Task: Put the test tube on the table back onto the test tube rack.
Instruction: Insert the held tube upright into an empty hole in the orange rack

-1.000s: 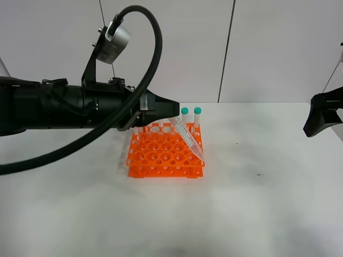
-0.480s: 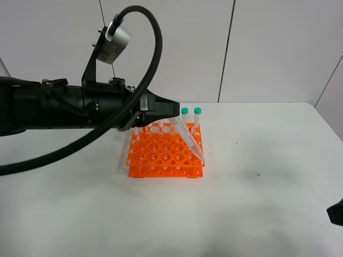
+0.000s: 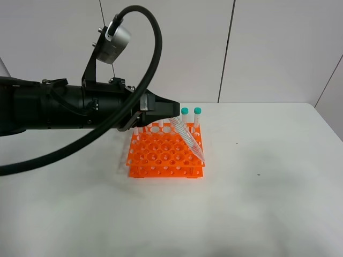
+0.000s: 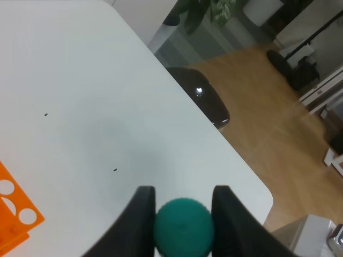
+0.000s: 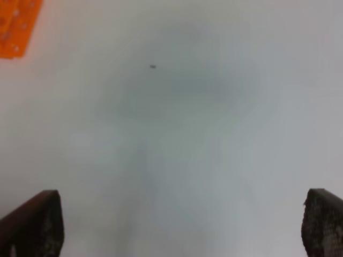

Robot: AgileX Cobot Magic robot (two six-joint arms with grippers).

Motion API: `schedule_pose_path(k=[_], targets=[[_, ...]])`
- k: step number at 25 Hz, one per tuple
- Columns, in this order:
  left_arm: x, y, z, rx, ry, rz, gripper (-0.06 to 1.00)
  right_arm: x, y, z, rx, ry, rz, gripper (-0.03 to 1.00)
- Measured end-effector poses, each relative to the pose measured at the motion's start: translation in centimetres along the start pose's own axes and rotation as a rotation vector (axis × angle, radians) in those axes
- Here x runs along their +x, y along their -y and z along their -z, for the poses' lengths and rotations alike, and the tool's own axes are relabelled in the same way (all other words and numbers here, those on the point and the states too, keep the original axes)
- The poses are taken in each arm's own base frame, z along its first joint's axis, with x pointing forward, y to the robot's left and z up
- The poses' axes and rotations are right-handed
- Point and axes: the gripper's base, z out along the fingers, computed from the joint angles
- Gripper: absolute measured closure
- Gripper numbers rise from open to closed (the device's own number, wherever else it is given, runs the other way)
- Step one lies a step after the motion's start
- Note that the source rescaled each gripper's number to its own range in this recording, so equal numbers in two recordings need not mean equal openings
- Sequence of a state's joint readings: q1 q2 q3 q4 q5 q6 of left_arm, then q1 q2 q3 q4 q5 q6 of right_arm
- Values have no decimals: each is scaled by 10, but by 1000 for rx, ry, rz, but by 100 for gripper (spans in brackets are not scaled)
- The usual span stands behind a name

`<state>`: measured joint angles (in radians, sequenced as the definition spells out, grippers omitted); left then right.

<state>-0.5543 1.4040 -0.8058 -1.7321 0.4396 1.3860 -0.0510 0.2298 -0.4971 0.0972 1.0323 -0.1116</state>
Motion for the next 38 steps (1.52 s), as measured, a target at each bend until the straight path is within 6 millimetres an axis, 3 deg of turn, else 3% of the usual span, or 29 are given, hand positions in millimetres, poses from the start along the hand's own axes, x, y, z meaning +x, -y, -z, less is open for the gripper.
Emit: schedule_pose_path(k=[8,20,31,38], targets=[[0,0,0,0,0,0,94,7,-3,13,-76,90,68,-1],[0,0,0,0,0,0,94,20,-3,30,-48,233,58,-1],[-1,1,1,2,4,-2,94,20,-4,30,-46,234,53,-1],[-9,11,15,17,55,-28,94,20,-4,30,-46,234,53,-1]])
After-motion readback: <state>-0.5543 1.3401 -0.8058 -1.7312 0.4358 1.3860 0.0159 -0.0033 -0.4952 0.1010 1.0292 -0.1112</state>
